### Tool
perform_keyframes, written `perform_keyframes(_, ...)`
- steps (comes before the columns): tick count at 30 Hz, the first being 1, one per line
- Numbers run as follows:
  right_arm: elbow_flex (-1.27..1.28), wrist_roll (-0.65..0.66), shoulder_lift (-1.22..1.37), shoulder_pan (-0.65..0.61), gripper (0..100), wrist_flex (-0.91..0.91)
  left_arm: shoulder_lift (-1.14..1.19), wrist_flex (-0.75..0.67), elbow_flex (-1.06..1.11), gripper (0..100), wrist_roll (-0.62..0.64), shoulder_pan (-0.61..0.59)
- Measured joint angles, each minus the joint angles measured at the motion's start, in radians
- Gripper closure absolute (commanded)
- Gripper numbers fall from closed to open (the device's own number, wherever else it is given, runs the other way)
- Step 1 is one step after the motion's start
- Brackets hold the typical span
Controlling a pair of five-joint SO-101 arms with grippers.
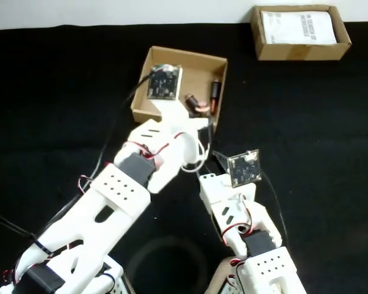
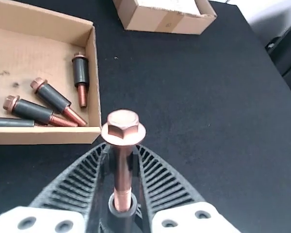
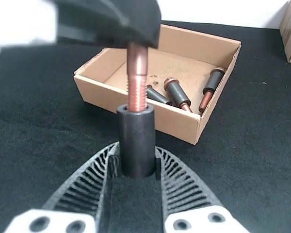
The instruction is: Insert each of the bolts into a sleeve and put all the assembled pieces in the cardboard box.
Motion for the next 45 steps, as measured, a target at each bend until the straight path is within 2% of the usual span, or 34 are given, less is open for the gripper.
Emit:
perform_keyframes(4,0.000,0.000,0.000,-0.002,99.1,0.000,0.000,0.040,0.005,99,-0.002,0.011)
perform_keyframes(9,0.000,0.000,0.000,-0.006,99.1,0.000,-0.054,0.242,-0.026,99,-0.009,0.017)
perform_keyframes(17,0.000,0.000,-0.002,-0.008,99.1,0.000,-0.172,0.559,-0.044,98,-0.273,0.051)
perform_keyframes(23,0.000,0.000,0.000,0.000,99.1,0.000,-0.342,0.717,-0.044,79,-0.399,0.046)
perform_keyframes(26,-0.003,0.000,0.002,0.000,99.1,0.023,-0.436,0.775,-0.044,75,-0.411,0.046)
perform_keyframes(34,-0.094,0.000,0.000,0.003,99.1,0.127,-0.606,0.865,-0.044,76,-0.416,0.017)
perform_keyframes(38,-0.153,0.000,0.026,0.003,99.1,0.170,-0.643,0.865,-0.044,86,-0.416,-0.094)
perform_keyframes(42,-0.304,0.000,0.175,0.003,99.1,0.258,-0.652,0.865,-0.044,99,-0.416,-0.212)
perform_keyframes(45,-0.470,0.000,0.356,0.003,99.1,0.327,-0.652,0.865,-0.044,99,-0.416,-0.270)
